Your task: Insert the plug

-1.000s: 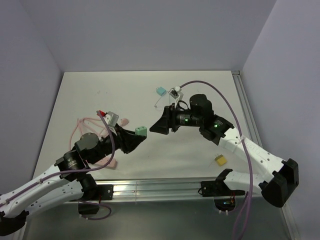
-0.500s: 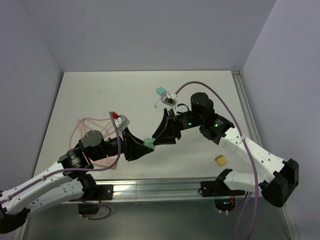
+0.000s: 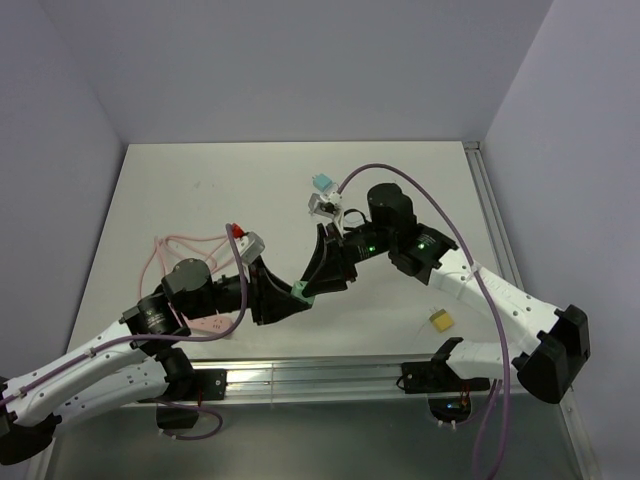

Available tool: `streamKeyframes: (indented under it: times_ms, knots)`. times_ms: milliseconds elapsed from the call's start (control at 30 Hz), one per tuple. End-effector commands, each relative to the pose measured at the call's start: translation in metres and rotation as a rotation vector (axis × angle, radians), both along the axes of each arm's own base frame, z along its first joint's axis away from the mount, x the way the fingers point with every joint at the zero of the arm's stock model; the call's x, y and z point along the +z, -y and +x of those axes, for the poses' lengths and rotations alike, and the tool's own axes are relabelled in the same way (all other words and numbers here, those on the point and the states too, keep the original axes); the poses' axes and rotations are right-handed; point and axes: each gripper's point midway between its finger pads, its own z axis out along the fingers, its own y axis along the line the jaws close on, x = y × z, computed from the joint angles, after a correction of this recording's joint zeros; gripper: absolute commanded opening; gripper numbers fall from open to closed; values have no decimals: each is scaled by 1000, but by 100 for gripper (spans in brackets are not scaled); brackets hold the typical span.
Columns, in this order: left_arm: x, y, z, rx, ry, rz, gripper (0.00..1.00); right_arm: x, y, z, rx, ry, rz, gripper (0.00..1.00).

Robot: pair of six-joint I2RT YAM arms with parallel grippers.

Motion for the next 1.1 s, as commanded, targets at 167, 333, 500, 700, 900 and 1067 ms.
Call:
streamKeyframes:
  times_ms: [167, 333, 500, 700, 900, 1067]
  knots:
    - [35, -1, -2, -9, 65, -88, 0, 14, -2, -18, 123, 38, 41, 41]
    - [33, -3, 0, 8, 64, -75, 0, 7, -5, -19, 139, 28, 22, 0]
    - [26, -14, 23, 160, 29, -14, 28, 3, -12, 1, -6, 64, -11, 0]
    - [11, -72, 67, 576, -58, 99, 86, -4, -18, 48, -281, 102, -82, 0]
    - [9, -146, 81, 933, -146, 63, 88, -18, -22, 102, -542, 125, -153, 0]
    - [-1, -211, 88, 1285, -269, 29, 81, -34, -49, 121, -601, 187, -201, 0]
